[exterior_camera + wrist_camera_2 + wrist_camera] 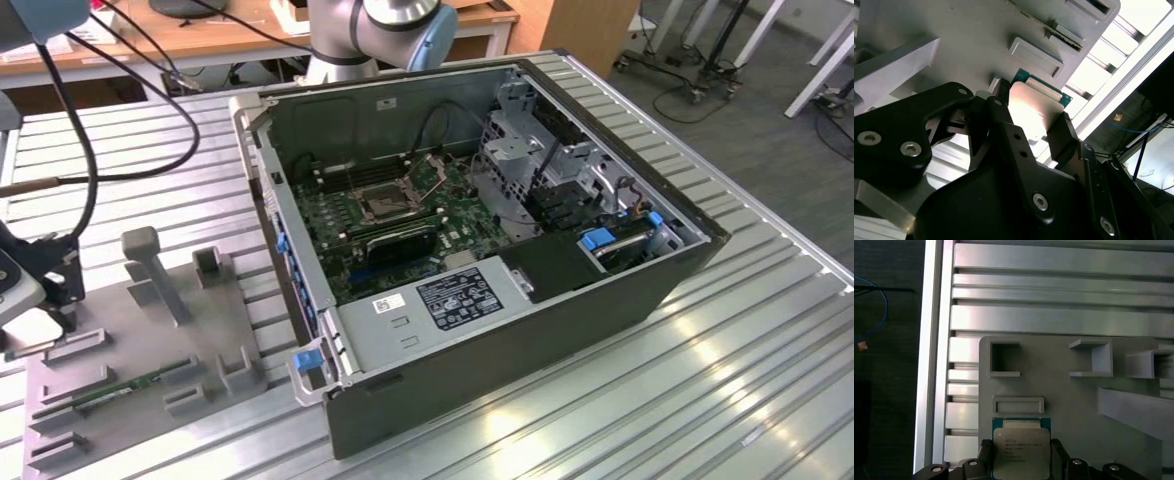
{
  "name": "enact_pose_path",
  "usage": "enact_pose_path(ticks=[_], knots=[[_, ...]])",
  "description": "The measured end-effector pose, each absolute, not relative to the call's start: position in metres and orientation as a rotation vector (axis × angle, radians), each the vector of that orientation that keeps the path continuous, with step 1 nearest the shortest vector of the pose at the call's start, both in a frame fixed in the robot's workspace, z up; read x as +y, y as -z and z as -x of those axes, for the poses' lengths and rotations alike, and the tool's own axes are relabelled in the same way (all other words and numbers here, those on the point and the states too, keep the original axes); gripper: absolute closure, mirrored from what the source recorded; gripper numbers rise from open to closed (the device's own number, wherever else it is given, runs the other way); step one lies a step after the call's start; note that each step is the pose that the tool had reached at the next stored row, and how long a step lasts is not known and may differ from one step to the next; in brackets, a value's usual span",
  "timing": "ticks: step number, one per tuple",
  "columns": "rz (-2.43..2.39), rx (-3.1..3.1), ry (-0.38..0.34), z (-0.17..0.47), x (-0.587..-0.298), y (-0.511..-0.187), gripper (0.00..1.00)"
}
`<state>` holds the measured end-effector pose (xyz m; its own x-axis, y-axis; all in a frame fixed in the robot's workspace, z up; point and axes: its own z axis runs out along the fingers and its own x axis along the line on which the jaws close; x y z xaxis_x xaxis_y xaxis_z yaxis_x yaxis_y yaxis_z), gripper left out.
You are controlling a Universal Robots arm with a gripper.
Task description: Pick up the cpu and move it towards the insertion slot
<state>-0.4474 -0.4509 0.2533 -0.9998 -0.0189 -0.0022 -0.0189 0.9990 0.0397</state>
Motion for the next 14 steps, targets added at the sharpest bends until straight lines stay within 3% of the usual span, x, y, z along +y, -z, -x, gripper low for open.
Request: enact_pose_path(ticks=[14], knots=[[0.03,3.139,-0.063,0.4474,-0.4509,-0.2638,0.45]])
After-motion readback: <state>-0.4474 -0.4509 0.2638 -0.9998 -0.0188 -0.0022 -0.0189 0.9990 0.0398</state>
